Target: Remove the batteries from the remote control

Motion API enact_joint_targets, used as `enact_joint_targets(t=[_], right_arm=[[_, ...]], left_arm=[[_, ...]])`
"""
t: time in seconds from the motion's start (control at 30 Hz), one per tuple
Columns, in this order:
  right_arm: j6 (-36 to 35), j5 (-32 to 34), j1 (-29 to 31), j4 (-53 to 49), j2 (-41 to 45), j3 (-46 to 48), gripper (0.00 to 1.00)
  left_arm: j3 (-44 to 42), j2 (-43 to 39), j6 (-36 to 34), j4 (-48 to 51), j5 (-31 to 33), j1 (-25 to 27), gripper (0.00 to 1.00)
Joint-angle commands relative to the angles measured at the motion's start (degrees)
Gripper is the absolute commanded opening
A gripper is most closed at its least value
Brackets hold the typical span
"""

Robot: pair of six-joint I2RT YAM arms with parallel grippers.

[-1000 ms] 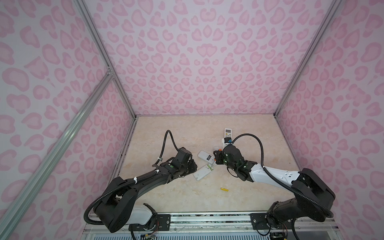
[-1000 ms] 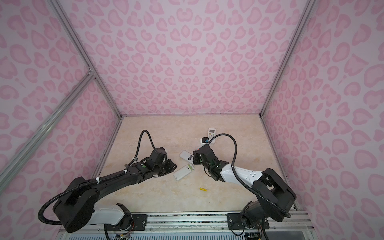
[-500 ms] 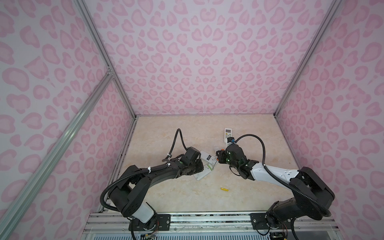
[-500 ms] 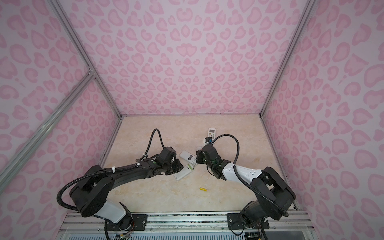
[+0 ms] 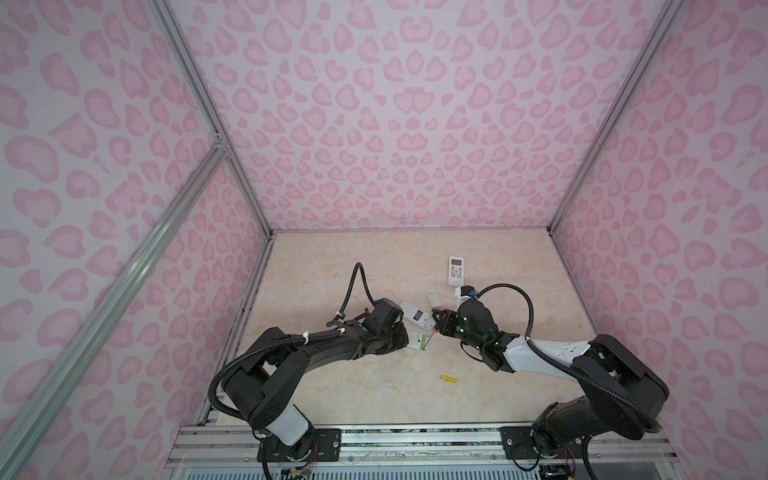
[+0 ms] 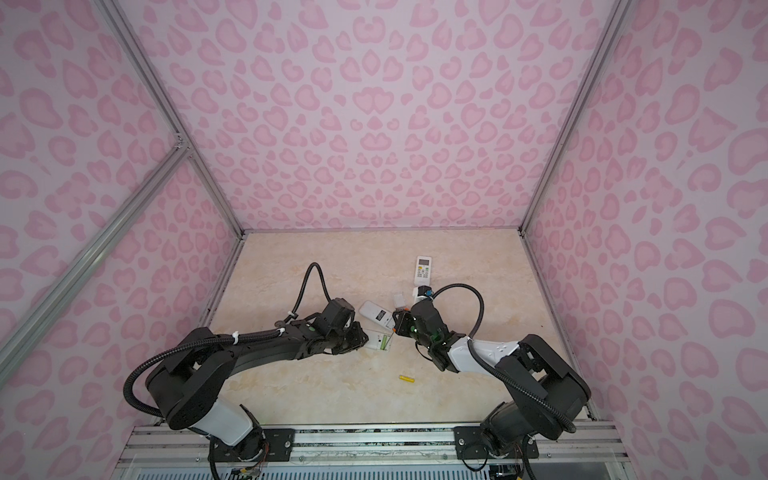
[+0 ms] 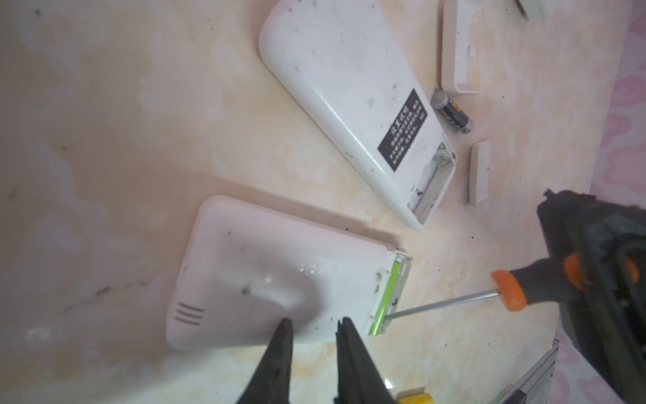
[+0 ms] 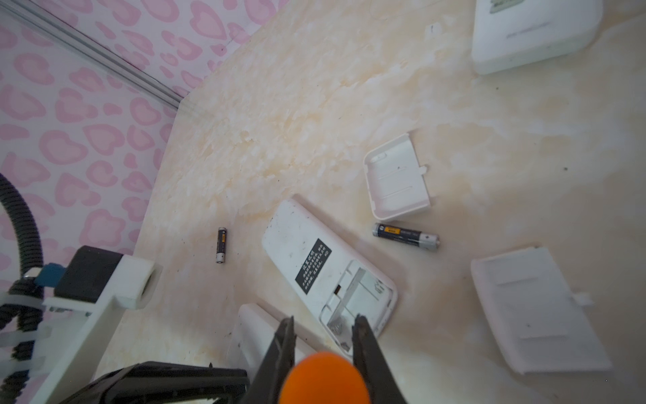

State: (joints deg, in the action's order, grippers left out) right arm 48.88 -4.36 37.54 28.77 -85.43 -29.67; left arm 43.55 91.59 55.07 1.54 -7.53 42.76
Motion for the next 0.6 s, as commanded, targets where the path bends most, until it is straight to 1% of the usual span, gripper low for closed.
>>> enact_joint_targets(t=[0.0, 0.27, 0.57], right_arm=[[5.46, 0.69, -0.27, 4.95, -0.42, 2.19, 0.00], [12.90, 5.31, -0.54, 13.46, -1.04, 6.74, 0.00], [18.97, 9.23, -1.38, 20.54, -1.90, 11.22, 0.00]], left_arm=[[-1.30, 1.20, 0.83, 2.43, 1.42, 0.19, 0.27], [-2.58, 1.18, 1.93, 1.72, 1.47, 0.66, 0.26], [-3.65, 1.12, 2.37, 1.26, 1.36, 0.88, 0.25]])
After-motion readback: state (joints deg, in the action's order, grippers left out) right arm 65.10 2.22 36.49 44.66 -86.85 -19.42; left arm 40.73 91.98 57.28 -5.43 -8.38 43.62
